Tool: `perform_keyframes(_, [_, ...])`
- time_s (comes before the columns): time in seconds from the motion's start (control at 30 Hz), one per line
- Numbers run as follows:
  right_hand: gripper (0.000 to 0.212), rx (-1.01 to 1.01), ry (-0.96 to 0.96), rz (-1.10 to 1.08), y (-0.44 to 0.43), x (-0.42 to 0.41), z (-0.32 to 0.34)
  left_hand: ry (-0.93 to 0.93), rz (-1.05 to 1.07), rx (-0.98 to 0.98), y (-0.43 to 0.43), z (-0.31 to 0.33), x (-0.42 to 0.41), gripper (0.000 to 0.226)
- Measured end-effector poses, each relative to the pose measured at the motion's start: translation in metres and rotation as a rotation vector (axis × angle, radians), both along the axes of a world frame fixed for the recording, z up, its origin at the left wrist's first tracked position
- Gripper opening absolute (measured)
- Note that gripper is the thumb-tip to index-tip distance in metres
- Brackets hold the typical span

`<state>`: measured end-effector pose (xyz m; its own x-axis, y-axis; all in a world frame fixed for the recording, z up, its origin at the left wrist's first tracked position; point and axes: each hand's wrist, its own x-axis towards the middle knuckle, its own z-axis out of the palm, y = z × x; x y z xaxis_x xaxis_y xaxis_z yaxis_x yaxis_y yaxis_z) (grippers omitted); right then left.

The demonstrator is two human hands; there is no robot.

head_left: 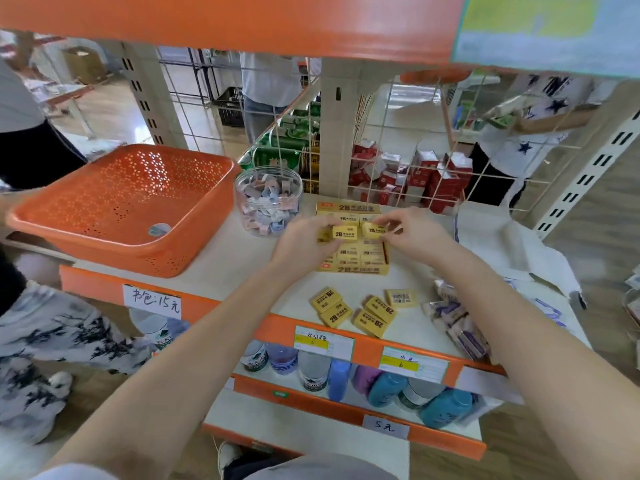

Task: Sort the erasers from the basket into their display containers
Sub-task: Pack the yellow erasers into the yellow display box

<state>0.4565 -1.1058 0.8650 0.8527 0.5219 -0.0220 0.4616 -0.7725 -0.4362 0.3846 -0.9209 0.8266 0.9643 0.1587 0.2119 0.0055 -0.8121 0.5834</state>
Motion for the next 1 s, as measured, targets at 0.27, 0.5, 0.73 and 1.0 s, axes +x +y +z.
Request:
perform_keyframes(0.27, [0.033,-0.032,0.013,-0.058,0.000,0.009,-0.012,0.129,-0.045,0.134,-0.009,-0.007,0.041,0.037])
perform_keyframes(0.5, [0.036,-0.107,-0.013,-0.020,0.022,0.017,-0.008,0.105,0.006,0.231,0.004,-0.009,0.041,0.040])
perform_keyframes(0.73, [0.029,-0.130,-0.087,-0.021,0.026,0.027,-0.017,0.033,0.065,0.238,0.002,-0.011,0.039,0.034])
perform_keyframes(1.0, [0.027,-0.076,-0.104,-0.044,0.025,0.031,-0.022,0.043,0.056,0.266,0.003,-0.011,0.040,0.030])
